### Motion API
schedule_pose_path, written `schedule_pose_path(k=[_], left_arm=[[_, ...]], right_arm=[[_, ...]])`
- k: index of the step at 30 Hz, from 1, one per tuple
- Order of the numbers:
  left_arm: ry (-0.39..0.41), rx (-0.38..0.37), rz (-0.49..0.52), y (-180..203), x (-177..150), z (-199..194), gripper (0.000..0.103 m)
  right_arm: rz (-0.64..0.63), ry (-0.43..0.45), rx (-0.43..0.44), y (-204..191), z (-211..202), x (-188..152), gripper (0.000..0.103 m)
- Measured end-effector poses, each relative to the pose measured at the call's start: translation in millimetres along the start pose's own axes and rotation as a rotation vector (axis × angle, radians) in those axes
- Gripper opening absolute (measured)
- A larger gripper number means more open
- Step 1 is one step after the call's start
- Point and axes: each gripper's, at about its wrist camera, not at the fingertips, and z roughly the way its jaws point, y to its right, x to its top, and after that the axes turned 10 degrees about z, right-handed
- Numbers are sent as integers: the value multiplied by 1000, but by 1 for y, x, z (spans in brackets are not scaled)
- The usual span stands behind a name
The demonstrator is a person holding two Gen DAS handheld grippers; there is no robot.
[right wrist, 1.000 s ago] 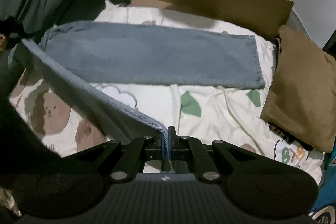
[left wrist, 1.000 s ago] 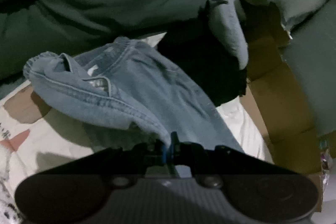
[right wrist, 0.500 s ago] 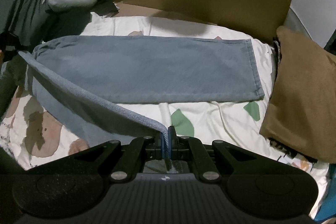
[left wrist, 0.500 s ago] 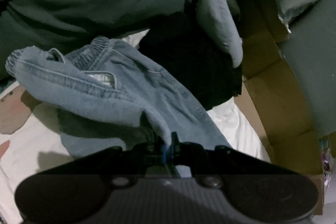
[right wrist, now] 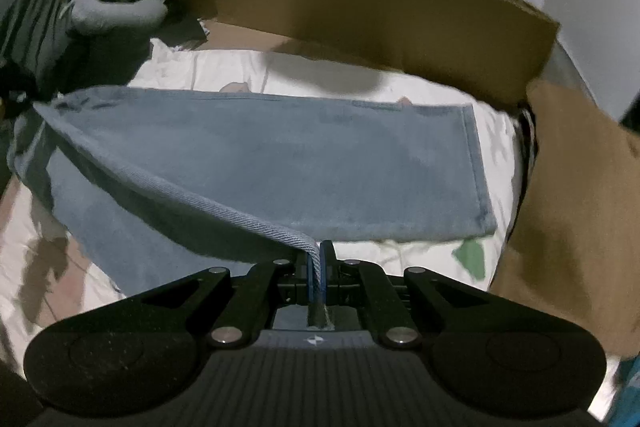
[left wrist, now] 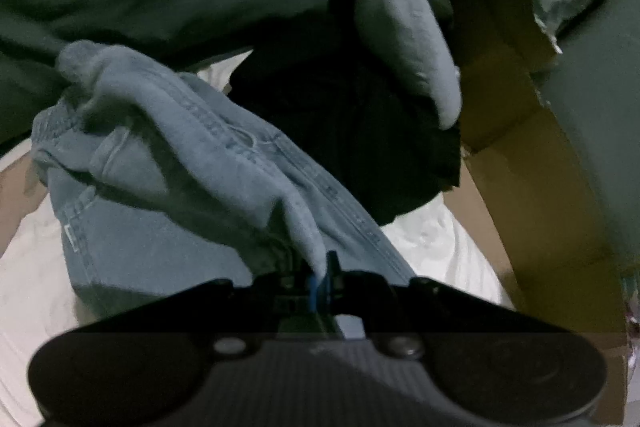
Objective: Fold clothes
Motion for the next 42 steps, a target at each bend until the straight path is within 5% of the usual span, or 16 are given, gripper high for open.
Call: schedule_pose_path(k=[14,23,42], left_arm=[[175,6,-60,2,-16,8,4],[219,14,-104,-1,-11,28,4],[178,55,-85,1,17,74,5]], right_arm=[[-99,10,54,13,36,29,1],[-153,24,49,6,62,64,1],[-225,-15,32,-4,123,137,1]])
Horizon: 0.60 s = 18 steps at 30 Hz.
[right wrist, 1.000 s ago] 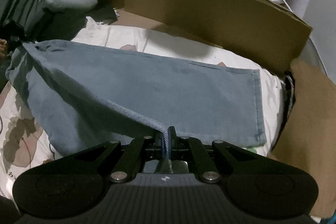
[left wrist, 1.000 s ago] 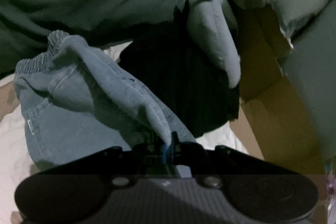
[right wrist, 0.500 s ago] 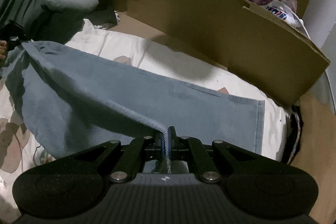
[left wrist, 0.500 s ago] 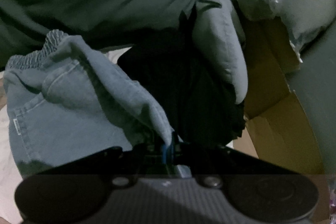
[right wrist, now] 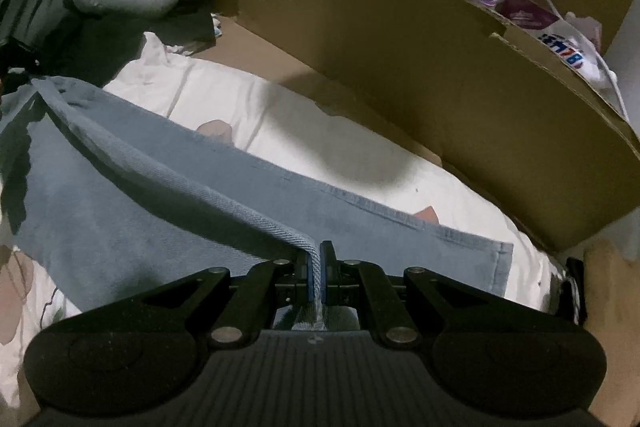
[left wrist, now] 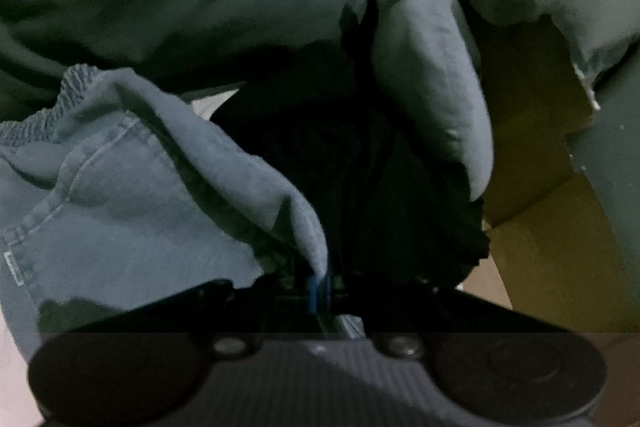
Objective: Fold clothes
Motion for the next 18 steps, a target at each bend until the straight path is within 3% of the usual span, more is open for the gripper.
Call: schedule_pose_path(k=[18], left_arm=[[-47,52,63,0,-4,51,6]], right_arm=[[1,-118,1,22,112,39,1]])
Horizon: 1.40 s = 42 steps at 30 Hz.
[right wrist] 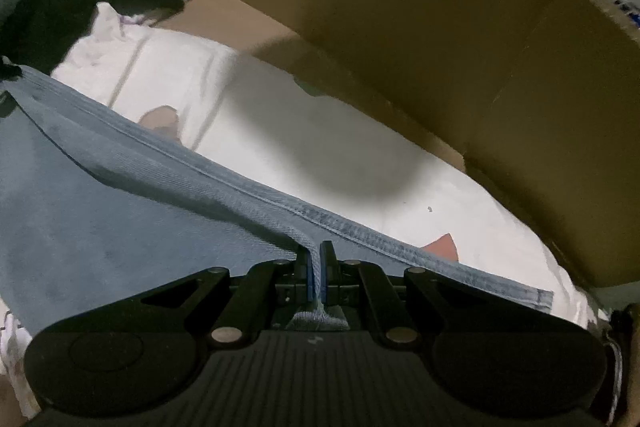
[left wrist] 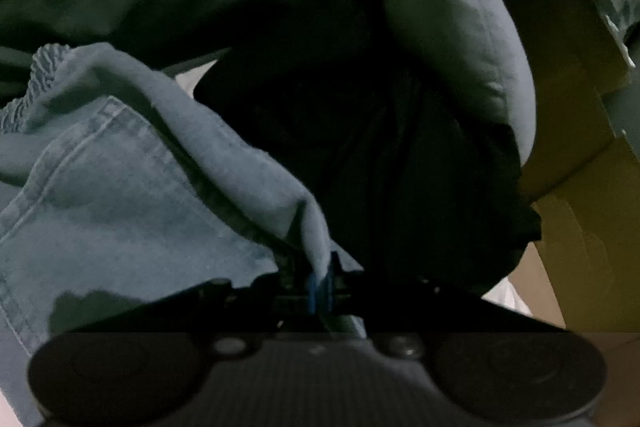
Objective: Fold clothes
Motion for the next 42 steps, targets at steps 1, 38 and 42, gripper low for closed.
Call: schedule_pose_path(k=[1,38,42], left_arm=[[5,-4,-4,0,1,0,6],[-98,-192,181,91,-93,-54,52],[-157,-226,275,128,-123,-64,52]], right_arm=[[3,-8,-2,1,5,2,1],[158,-11,2,48,-64,-33,49],[188,47,20,44,-85,-51,49]])
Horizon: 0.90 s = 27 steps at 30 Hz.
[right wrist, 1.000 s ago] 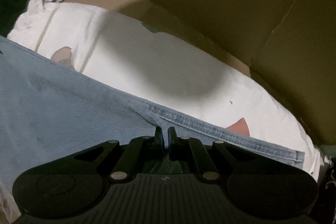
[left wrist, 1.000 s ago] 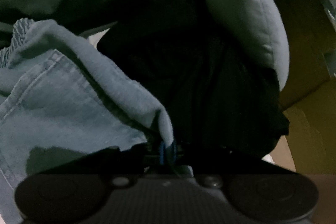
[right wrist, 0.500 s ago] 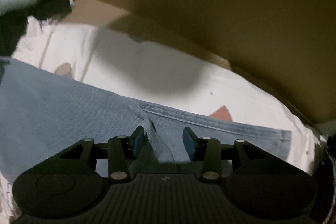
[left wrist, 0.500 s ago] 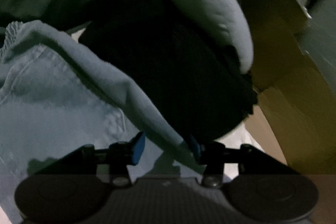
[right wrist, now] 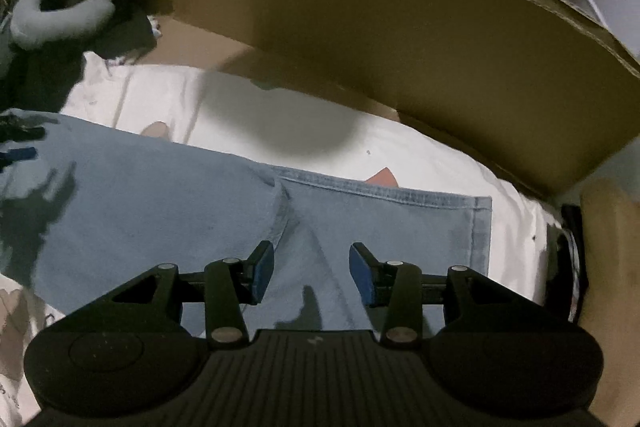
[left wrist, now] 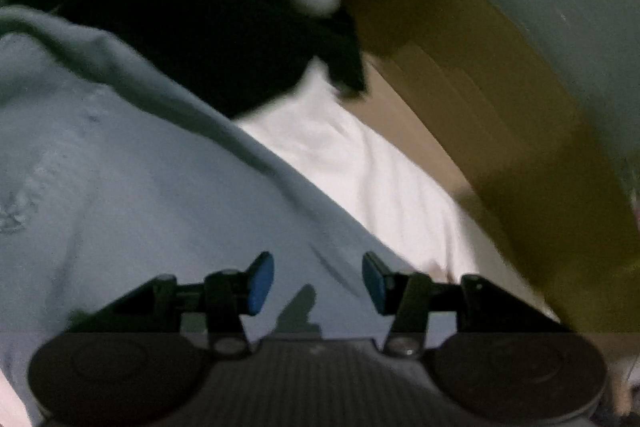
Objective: Fold clothes
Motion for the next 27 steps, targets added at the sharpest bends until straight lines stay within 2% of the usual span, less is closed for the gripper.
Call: schedule_pose_path(k=[3,8,15,19,21,27], left_arm=[[-43,-20,87,34,-14,-2,52],[-59,-30,223,87,-38,-25,52],[-118,-62,384,143,-51,-16,53],[-174,-65,523,165,-63,-12,53],[-190,-51,550,170,-67,-12,53],[-216,-89,486,172,-83,-13,55]], right_arm=[[-18,62,37,-1,-20,-18,53],[-43,117,35,7,-35,-53,55],[-73,141,60,19,-30,-89,55],[-48,153,70,30,-26,-97,56],[-27,165,78,36,-23,-98,56],[-22,191,85,50,-18,-106,58]])
